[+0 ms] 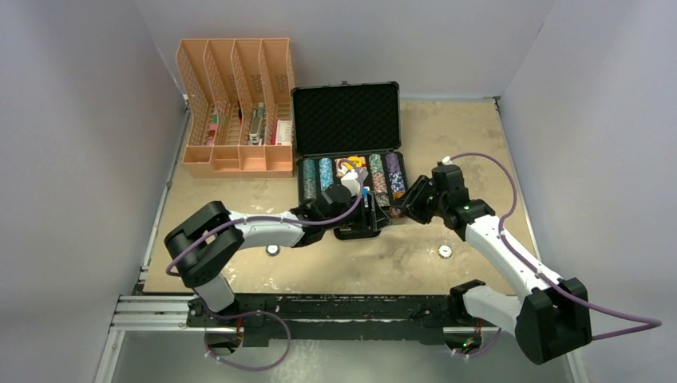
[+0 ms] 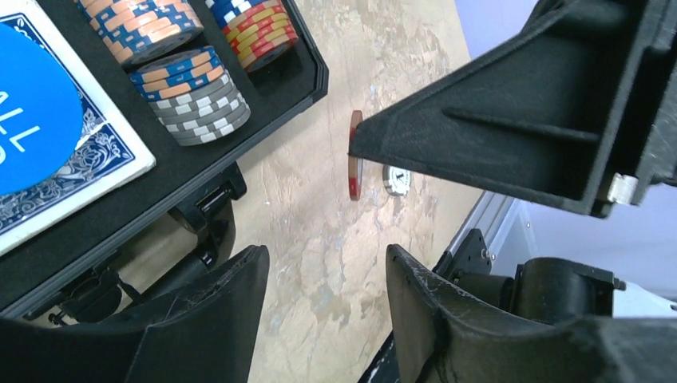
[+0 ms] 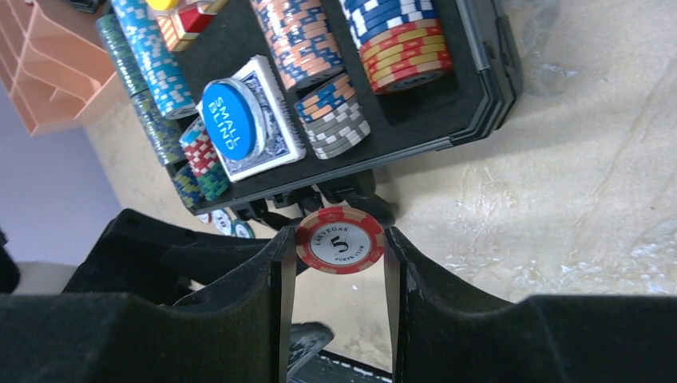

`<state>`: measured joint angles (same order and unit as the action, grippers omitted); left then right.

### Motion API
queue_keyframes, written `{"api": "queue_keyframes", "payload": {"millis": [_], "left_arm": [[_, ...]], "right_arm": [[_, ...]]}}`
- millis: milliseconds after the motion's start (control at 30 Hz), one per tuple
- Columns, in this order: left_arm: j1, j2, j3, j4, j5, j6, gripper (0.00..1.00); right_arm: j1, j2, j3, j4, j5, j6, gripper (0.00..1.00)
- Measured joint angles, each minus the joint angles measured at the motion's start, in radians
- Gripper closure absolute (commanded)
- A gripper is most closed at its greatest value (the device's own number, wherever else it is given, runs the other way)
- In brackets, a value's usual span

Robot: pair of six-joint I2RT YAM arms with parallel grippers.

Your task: Pack up texas hold em set

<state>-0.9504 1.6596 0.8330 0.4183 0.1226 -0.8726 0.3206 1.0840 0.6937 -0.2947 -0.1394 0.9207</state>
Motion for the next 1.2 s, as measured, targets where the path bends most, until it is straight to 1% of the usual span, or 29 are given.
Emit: {"api": "queue_keyframes", "payload": {"millis": [133,233,333,367,400,500,600,667,733,833,900,967,1033,1167,1200], "left_arm": [[-0.001,0.030,0.015,0.030,-0.020,-0.031,0.51],[-0.001,0.036,0.018,0.060,-0.031,-0.051,0.56],[-0.001,0.046,0.023,0.094,-0.042,-0.069,0.63],[-0.001,0.048,0.024,0.102,-0.045,-0.072,0.67],[-0.001,0.051,0.024,0.113,-0.049,-0.077,0.73],[-0.001,0.063,0.026,0.144,-0.061,-0.086,0.83],[-0.001,0.069,0.026,0.165,-0.074,-0.088,0.99],[-0.001,0.070,0.026,0.176,-0.077,-0.087,1.00],[-0.002,0.070,0.026,0.181,-0.082,-0.084,1.00],[-0.002,0.070,0.026,0.182,-0.084,-0.059,1.00],[-0.004,0.069,0.026,0.180,-0.086,-0.025,1.00],[-0.006,0.066,0.029,0.152,-0.087,0.044,1.00],[-0.006,0.061,0.036,0.114,-0.086,0.112,1.00],[-0.006,0.058,0.113,-0.033,-0.047,0.331,1.00],[-0.006,0.061,0.160,-0.102,-0.028,0.407,1.00]], "right_arm": [[0.000,-0.001,0.000,0.020,-0.033,0.008,0.65],[0.000,-0.005,0.000,0.028,-0.052,0.014,0.65],[0.000,-0.007,0.000,0.042,-0.070,0.019,0.65],[0.000,-0.007,0.000,0.046,-0.075,0.021,0.65],[0.000,-0.007,0.000,0.048,-0.082,0.022,0.65],[0.000,-0.007,0.000,0.057,-0.092,0.023,0.65],[0.000,-0.007,0.000,0.062,-0.100,0.022,0.64],[0.000,-0.007,0.000,0.064,-0.106,0.022,0.63],[0.000,-0.007,-0.001,0.064,-0.112,0.021,0.59],[-0.001,-0.007,-0.001,0.064,-0.116,0.020,0.43],[-0.001,-0.007,0.000,0.061,-0.110,0.013,0.36],[-0.008,-0.004,0.010,0.047,-0.086,-0.001,0.34],[-0.032,0.004,0.034,0.037,-0.070,-0.019,0.34],[-0.147,0.040,0.105,0.060,-0.033,-0.049,0.35],[-0.187,0.056,0.123,0.068,-0.027,-0.053,0.35]]}}
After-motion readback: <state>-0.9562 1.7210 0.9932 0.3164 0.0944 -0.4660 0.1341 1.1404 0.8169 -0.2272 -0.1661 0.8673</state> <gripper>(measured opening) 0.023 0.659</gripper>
